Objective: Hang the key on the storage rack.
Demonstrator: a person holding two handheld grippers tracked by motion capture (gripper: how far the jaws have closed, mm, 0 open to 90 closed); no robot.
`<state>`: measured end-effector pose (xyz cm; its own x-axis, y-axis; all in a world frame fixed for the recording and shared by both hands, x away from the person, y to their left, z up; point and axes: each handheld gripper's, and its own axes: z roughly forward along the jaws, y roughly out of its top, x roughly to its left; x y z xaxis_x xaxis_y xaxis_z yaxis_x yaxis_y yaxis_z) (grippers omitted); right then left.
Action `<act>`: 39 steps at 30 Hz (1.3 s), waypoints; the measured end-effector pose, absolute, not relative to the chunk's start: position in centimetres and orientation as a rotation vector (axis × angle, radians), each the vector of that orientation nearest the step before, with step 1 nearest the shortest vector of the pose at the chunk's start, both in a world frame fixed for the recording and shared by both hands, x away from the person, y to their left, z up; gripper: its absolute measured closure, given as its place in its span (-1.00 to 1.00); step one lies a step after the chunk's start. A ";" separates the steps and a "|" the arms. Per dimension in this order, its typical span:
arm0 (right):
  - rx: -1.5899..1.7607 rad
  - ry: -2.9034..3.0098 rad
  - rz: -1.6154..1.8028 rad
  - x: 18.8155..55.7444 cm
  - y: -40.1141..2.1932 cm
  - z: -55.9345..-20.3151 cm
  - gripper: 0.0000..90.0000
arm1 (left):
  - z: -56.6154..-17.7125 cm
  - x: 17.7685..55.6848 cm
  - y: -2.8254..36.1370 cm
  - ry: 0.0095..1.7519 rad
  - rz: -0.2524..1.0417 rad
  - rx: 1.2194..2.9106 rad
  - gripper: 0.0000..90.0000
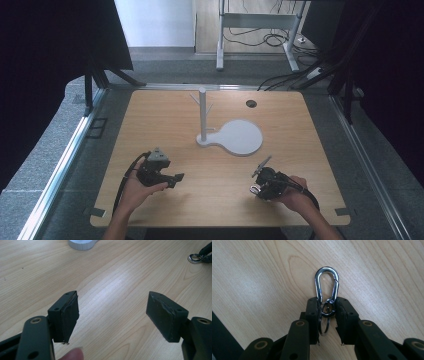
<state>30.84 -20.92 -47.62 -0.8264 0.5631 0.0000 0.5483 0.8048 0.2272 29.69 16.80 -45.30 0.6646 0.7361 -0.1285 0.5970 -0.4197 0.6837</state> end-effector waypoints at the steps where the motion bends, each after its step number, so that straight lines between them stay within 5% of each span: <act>1: 0.904 2.921 0.339 30.8 -21.0 -47.6 0.62 | -45.3 29.7 16.8 1.025 0.247 2.155 -0.41; 39: 0.877 2.816 0.471 31.5 -21.0 -42.3 0.63 | -45.4 29.7 16.8 1.024 0.244 2.161 -0.41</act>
